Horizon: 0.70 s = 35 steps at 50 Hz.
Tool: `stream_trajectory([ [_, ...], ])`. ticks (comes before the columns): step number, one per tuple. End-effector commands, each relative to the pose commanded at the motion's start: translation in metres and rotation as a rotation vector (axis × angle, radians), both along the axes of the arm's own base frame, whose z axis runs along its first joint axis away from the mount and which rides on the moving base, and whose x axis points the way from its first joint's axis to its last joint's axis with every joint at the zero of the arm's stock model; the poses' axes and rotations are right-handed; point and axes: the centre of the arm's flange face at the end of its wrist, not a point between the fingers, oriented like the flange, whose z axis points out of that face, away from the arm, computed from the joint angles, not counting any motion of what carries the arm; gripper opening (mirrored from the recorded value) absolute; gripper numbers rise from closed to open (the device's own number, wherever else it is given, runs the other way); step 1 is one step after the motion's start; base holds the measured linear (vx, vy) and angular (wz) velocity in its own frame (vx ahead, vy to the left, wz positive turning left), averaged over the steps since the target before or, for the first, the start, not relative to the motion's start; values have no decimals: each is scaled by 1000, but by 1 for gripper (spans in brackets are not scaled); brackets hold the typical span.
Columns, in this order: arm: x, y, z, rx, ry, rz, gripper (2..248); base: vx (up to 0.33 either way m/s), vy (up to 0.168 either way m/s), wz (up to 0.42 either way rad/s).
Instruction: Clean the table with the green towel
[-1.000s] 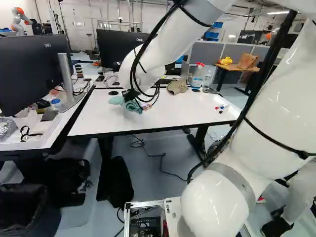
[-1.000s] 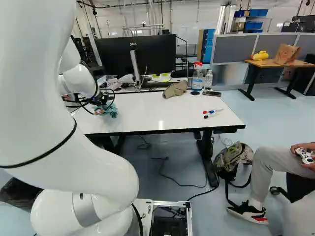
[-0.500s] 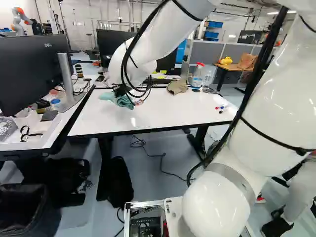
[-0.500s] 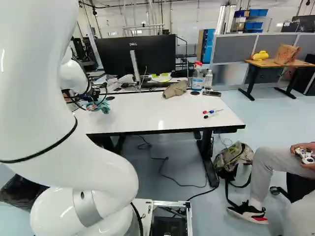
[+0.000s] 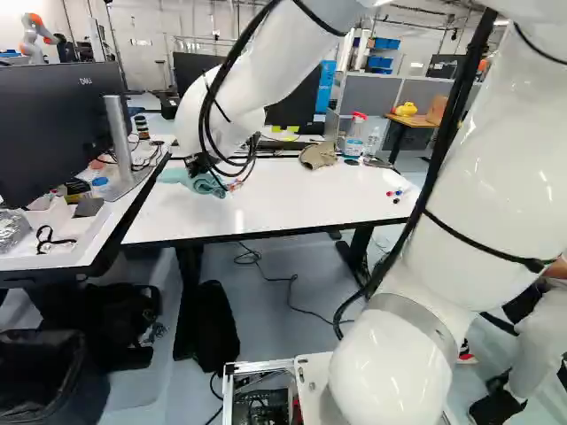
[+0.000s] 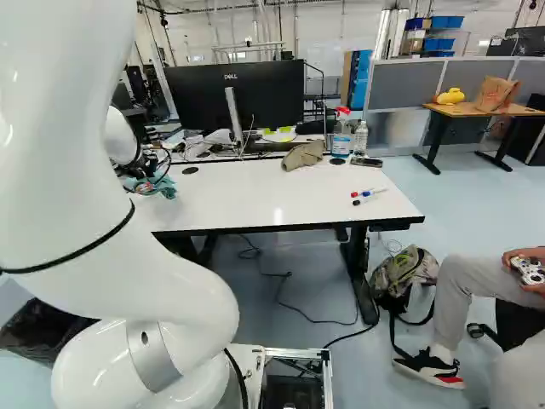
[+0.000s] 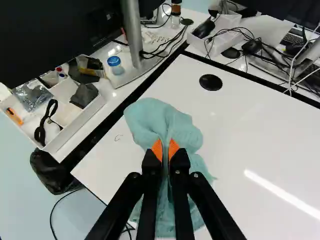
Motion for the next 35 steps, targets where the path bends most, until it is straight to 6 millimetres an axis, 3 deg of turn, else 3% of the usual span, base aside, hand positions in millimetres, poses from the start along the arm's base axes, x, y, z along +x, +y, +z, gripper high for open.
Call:
stream_trajectory([
  [35,-39,44,0,0,0,123,35,0,0,0],
])
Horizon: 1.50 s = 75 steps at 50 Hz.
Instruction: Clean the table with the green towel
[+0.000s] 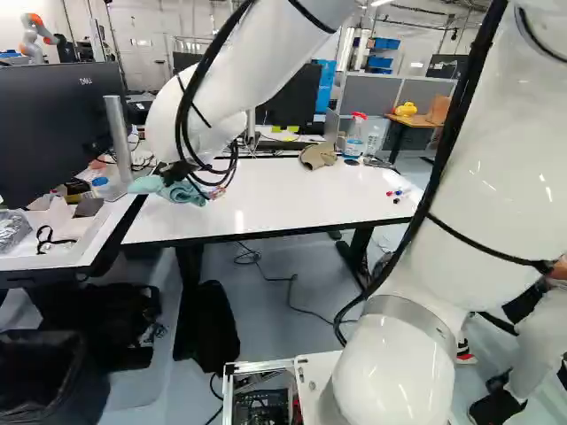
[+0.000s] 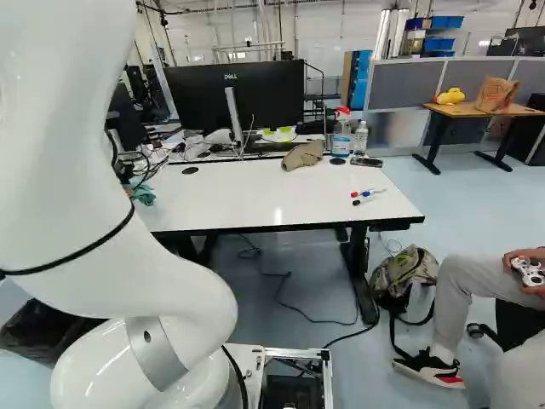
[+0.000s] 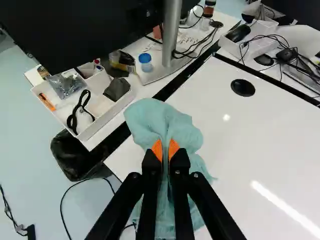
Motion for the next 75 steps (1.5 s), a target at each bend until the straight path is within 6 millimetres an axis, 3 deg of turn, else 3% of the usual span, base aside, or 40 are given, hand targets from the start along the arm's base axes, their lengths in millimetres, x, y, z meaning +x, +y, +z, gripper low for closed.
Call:
stream_trajectory([
  [16,-5,14,0,0,0,28,35,0,0,0],
  [45,-5,15,-1,-2,2,28,35,0,0,0],
  [75,2,22,-33,-48,47,28,35,0,0,0],
])
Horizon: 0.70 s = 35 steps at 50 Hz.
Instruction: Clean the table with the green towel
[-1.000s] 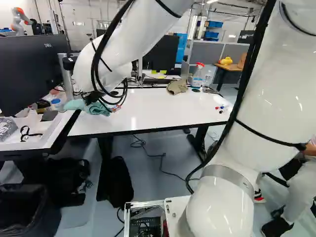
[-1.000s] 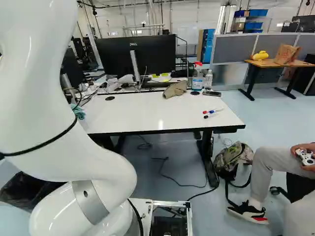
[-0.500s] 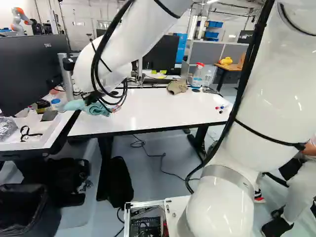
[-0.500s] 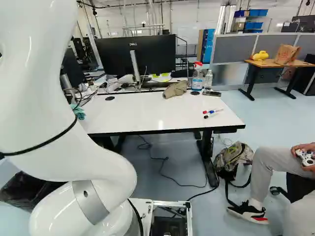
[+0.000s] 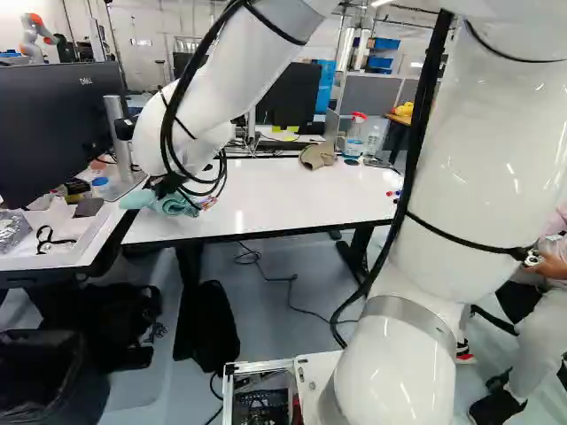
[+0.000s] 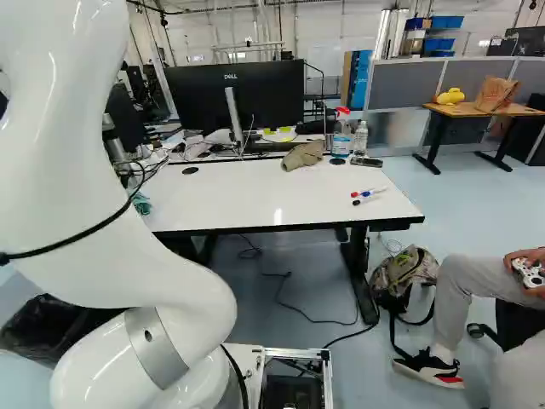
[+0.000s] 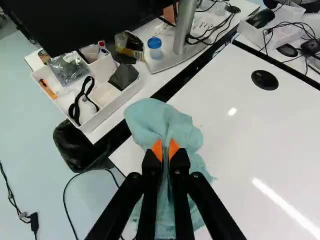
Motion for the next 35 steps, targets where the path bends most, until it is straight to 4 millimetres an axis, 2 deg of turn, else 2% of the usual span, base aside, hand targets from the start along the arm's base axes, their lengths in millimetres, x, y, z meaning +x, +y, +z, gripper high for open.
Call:
stream_trajectory([
  [15,4,4,-18,-25,24,0,35,0,0,0],
  [35,4,4,-18,-25,24,0,35,0,0,0],
])
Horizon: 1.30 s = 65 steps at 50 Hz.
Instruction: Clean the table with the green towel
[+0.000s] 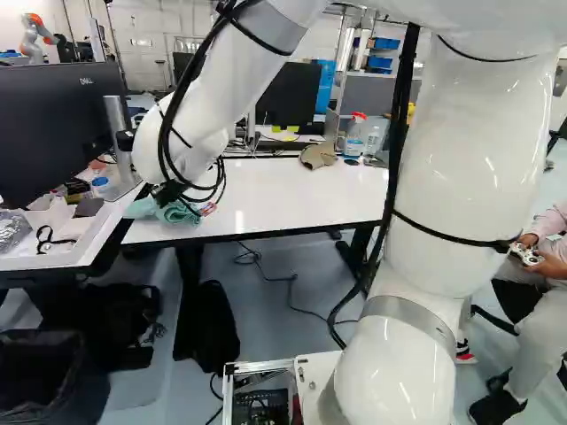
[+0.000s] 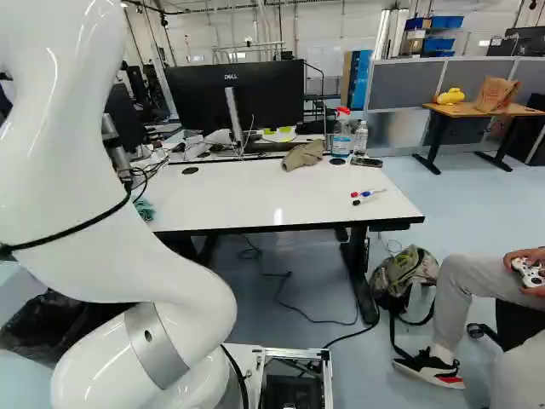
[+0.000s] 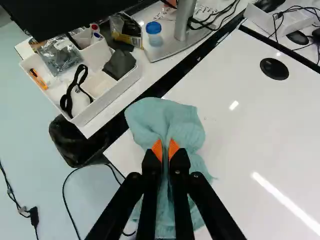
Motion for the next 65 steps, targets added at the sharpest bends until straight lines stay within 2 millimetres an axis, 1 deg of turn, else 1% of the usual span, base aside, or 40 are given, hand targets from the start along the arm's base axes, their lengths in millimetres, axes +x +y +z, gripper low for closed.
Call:
stream_trajectory([
  [29,-1,-1,-2,-19,18,0,35,0,0,0],
  [65,-5,-6,-7,-83,79,0,35,0,0,0],
])
